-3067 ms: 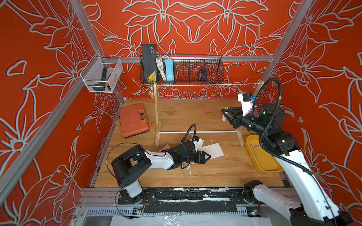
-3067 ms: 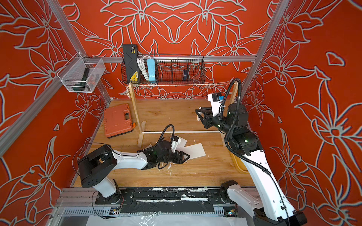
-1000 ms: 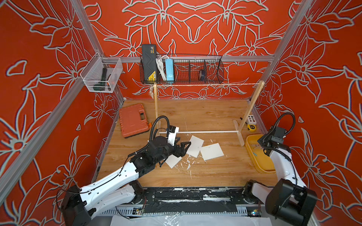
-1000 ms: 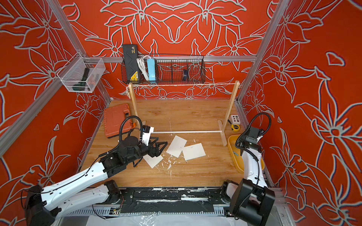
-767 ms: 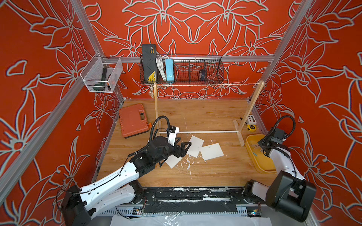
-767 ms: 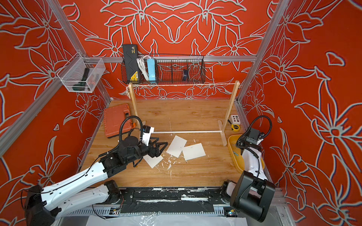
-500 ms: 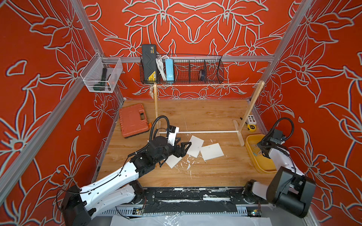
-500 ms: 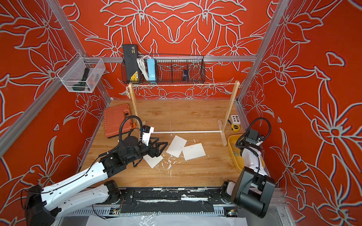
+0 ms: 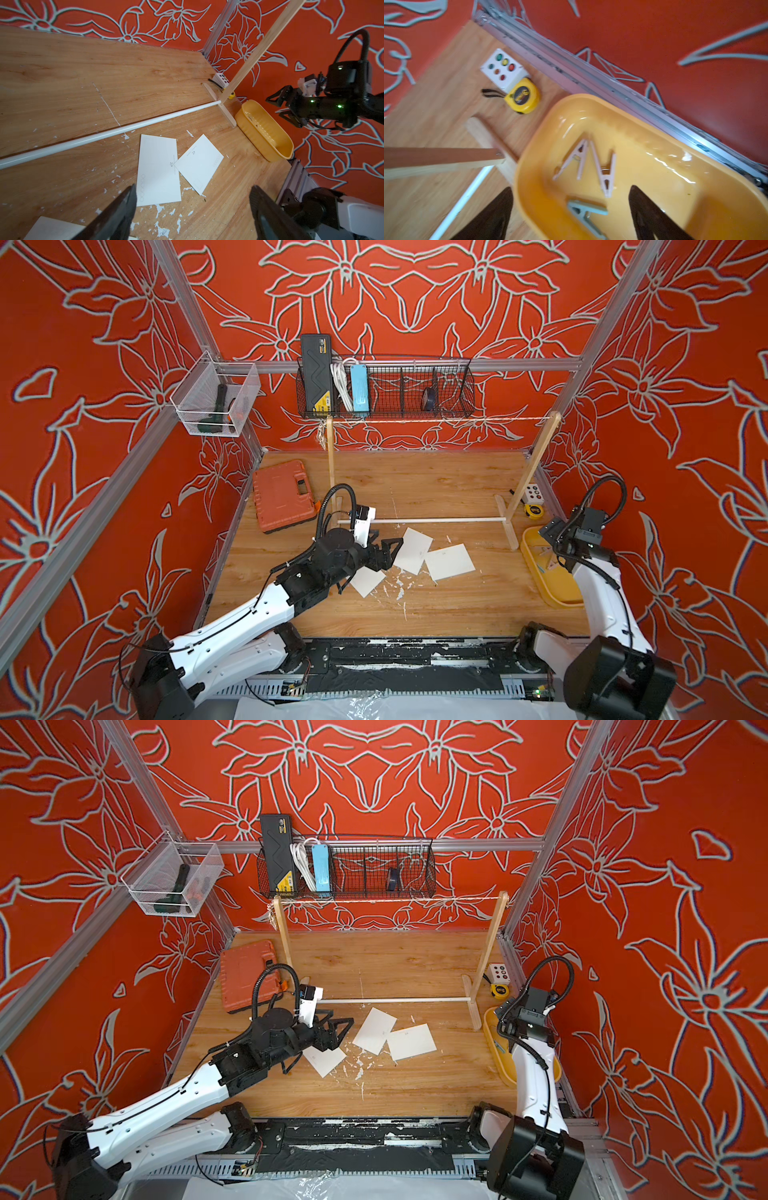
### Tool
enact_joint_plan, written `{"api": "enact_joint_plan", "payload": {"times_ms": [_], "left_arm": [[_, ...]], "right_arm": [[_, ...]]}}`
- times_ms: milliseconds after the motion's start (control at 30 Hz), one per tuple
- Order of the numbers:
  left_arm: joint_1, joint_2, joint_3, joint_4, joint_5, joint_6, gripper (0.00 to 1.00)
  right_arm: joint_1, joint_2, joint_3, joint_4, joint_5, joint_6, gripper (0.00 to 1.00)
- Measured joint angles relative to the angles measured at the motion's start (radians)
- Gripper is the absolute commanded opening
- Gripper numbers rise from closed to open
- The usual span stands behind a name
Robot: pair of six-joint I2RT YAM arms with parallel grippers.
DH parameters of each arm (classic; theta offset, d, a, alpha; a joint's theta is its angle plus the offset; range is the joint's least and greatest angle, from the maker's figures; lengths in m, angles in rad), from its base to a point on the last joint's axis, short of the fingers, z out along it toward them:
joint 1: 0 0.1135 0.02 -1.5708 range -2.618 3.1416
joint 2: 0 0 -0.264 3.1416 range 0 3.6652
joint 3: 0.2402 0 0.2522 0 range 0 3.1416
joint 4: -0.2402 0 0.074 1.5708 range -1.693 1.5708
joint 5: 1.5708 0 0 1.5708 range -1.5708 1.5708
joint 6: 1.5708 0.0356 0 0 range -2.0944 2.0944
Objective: Remove the postcards from the strings
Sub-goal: Place the clamp in the storage box, then reset both arms
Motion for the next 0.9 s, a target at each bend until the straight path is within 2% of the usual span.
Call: {"api": "enact_joint_plan", "payload": {"times_ms": [167,300,500,733,900], "left_arm": [[0.029,-0.002,-0.011,-0.027,-0.06,-0.019,0.97],[0.071,-0.032,-0.04,-0.067,-0.1,-0.026,0.98],[0.224,-0.087,-0.049,-0.127,-0.142,-0.008,0.98],[0.397,-0.105,-0.066,-0.169,-0.193,0.043,0.98],[0.535,-0.058,-0.085,-0.148,-0.246,0.059,0.98]], "right_arm": [[0.15,-0.04,0.016,-0.019,-0.008,-0.025,0.98],[0.247,-0.068,0.016,-0.032,-0.013,-0.047,0.98],[0.407,-0.066,0.016,-0.027,0.002,-0.118,0.98],[0.568,-0.008,0.016,0.043,0.078,-0.212,0.98],[0.628,0.073,0.016,0.153,0.142,-0.301,0.98]]}}
